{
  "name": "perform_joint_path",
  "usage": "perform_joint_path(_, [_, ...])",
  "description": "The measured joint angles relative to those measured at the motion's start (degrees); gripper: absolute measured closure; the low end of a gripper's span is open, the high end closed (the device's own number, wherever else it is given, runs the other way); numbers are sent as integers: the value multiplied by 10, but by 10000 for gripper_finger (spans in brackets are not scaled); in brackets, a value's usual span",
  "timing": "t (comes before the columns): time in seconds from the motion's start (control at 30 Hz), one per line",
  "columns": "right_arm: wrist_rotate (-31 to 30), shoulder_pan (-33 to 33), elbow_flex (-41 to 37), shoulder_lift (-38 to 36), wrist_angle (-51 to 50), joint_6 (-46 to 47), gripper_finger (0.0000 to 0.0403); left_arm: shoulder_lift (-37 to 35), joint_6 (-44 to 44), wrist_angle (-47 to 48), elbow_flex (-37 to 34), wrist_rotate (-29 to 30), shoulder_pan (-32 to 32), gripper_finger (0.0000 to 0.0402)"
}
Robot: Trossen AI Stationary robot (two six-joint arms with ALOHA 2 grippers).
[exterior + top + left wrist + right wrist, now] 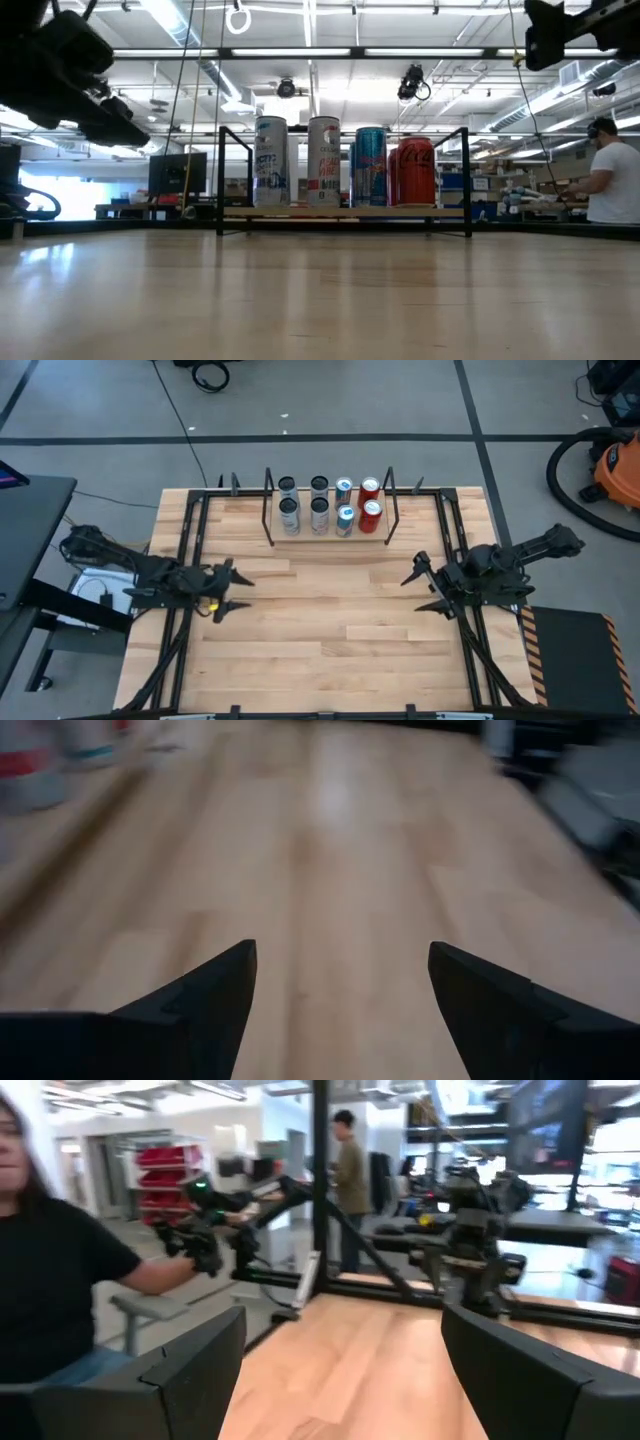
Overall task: Place canned beverage on shelf
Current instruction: Return to Home Position
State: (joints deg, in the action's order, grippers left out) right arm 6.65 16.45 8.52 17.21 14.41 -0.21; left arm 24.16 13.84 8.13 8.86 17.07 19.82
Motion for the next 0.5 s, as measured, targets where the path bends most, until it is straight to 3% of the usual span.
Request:
perform_joint_path(0.23, [48,0,-35,-1,42,4,57,-7,-49,-33,-29,-94,37,104])
perform_joint_path(0.5, [81,0,-81,0,95,-3,57,-7,-67,-45,-47,-129,63,104])
